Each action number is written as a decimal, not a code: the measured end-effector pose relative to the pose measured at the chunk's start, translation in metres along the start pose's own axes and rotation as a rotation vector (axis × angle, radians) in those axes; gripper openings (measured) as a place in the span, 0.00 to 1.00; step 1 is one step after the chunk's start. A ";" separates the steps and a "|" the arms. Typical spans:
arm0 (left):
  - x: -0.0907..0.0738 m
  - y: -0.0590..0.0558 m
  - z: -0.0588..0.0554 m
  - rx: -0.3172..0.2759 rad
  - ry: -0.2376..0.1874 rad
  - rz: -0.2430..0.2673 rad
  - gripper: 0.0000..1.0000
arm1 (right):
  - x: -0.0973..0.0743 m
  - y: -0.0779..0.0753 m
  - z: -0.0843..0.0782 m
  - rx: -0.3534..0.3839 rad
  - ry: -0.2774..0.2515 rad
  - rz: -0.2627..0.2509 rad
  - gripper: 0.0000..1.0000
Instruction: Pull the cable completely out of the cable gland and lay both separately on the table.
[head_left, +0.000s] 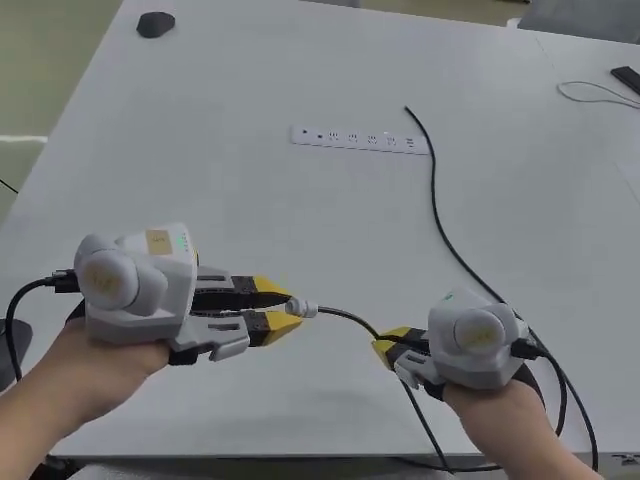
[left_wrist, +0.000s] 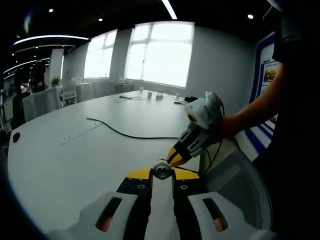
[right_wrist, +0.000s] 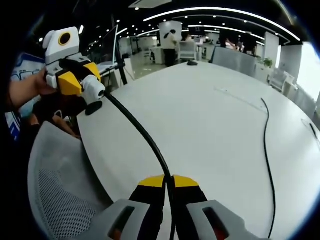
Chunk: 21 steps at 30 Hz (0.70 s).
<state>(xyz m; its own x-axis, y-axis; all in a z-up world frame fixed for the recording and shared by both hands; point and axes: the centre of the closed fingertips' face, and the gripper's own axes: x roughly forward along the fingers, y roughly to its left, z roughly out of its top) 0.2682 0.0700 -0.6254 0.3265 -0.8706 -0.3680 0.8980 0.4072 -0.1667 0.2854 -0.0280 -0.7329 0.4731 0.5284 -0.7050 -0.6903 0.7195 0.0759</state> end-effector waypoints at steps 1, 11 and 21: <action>0.000 -0.001 0.000 -0.003 -0.002 -0.004 0.15 | 0.000 0.000 -0.001 -0.005 0.002 0.001 0.00; 0.002 -0.003 -0.006 -0.005 0.008 -0.005 0.15 | -0.004 -0.003 -0.001 -0.003 0.005 -0.005 0.00; 0.008 0.001 -0.021 -0.008 0.020 -0.003 0.15 | -0.009 -0.010 0.018 -0.023 -0.007 -0.014 0.00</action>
<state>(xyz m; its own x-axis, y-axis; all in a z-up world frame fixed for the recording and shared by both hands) 0.2651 0.0691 -0.6473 0.3178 -0.8662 -0.3857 0.8964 0.4070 -0.1754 0.2986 -0.0316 -0.7146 0.4867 0.5218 -0.7006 -0.6960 0.7163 0.0500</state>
